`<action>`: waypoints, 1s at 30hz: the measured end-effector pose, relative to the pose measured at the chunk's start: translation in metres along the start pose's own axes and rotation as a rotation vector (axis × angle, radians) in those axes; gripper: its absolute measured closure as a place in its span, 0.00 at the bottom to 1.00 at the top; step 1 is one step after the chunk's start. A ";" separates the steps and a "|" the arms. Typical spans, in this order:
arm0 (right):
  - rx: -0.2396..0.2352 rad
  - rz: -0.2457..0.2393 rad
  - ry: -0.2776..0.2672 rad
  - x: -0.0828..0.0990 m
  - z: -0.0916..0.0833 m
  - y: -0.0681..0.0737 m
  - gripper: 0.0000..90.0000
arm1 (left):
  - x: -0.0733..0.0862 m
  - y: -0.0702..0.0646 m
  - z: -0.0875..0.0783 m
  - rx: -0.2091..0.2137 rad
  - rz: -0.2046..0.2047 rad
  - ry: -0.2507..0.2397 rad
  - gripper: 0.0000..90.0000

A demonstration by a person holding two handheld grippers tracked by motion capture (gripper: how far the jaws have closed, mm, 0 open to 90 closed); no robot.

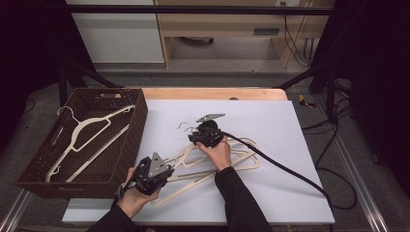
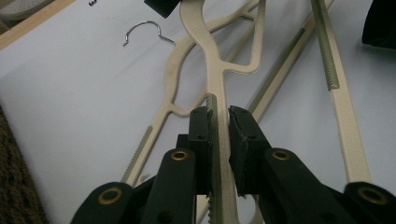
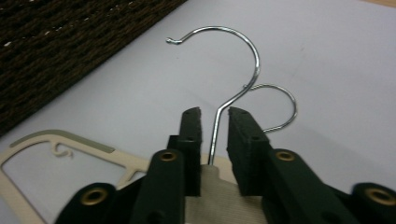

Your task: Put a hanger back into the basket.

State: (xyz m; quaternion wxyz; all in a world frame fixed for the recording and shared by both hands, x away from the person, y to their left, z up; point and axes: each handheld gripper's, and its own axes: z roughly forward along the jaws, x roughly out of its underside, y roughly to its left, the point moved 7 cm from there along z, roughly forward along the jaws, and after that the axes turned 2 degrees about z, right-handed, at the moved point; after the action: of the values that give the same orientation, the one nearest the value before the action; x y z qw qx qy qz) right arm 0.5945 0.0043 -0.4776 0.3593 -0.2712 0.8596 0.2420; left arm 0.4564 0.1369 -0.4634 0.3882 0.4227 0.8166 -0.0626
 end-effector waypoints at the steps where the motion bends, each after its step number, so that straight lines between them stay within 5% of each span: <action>1: -0.004 0.004 0.001 0.000 0.000 0.000 0.91 | 0.000 0.000 0.000 0.001 -0.002 0.001 0.88; 5: 0.009 0.022 -0.001 0.000 -0.004 0.002 0.93 | 0.000 -0.003 0.003 0.011 -0.021 -0.011 0.88; 6: 0.016 0.032 -0.001 0.000 -0.005 0.003 0.94 | 0.002 -0.003 0.003 0.024 0.001 0.006 0.88; 8: 0.023 0.048 -0.019 -0.002 -0.009 0.004 0.99 | 0.002 -0.006 0.007 0.048 -0.035 -0.005 0.87; 11: 0.023 0.048 -0.046 -0.005 -0.016 0.007 0.99 | 0.001 -0.007 0.009 0.046 -0.018 -0.012 0.85; 21: 0.005 0.012 -0.109 -0.003 -0.035 0.018 0.99 | -0.025 0.007 0.013 0.157 -0.125 -0.096 0.45; 25: -0.009 -0.016 -0.136 -0.003 -0.044 0.019 0.99 | -0.036 0.010 0.026 0.184 -0.150 -0.100 0.44; 30: -0.028 -0.036 -0.163 -0.002 -0.056 0.022 0.99 | -0.045 0.006 0.041 0.223 -0.167 -0.089 0.54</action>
State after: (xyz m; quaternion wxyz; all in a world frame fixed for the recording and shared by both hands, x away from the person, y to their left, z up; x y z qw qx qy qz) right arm 0.5546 -0.0127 -0.4364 0.4286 -0.2711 0.8189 0.2688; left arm 0.5004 0.0946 -0.4600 0.3679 0.3904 0.8189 -0.2039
